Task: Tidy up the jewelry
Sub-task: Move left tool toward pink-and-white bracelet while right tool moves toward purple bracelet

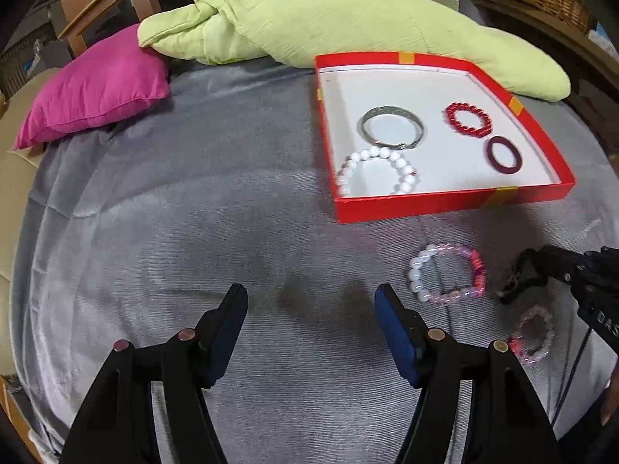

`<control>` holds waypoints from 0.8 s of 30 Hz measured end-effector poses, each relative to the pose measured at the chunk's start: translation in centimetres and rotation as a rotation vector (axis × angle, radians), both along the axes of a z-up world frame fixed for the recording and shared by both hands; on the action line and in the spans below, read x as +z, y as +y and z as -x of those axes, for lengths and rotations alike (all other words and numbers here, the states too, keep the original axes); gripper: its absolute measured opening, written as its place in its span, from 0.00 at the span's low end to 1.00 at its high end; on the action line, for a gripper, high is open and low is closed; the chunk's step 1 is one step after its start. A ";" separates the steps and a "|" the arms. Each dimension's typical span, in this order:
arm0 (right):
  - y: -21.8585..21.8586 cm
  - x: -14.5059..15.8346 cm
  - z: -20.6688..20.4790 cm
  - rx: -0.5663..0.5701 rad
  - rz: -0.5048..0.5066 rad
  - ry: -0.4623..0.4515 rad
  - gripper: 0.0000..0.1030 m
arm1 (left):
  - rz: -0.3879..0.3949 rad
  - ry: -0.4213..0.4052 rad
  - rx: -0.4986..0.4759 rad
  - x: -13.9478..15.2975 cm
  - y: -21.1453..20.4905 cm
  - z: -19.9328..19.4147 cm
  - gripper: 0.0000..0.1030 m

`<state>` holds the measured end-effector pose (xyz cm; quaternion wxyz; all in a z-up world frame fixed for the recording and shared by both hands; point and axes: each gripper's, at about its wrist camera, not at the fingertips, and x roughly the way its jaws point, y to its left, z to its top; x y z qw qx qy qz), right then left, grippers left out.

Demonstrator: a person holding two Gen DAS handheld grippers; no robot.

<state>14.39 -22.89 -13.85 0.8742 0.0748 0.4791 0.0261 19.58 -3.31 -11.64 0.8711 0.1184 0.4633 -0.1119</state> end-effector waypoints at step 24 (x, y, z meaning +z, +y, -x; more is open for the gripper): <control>-5.1 -0.6 0.1 -0.111 -0.133 0.042 0.07 | 0.145 0.085 -0.122 -1.0 -4.8 -0.1 0.67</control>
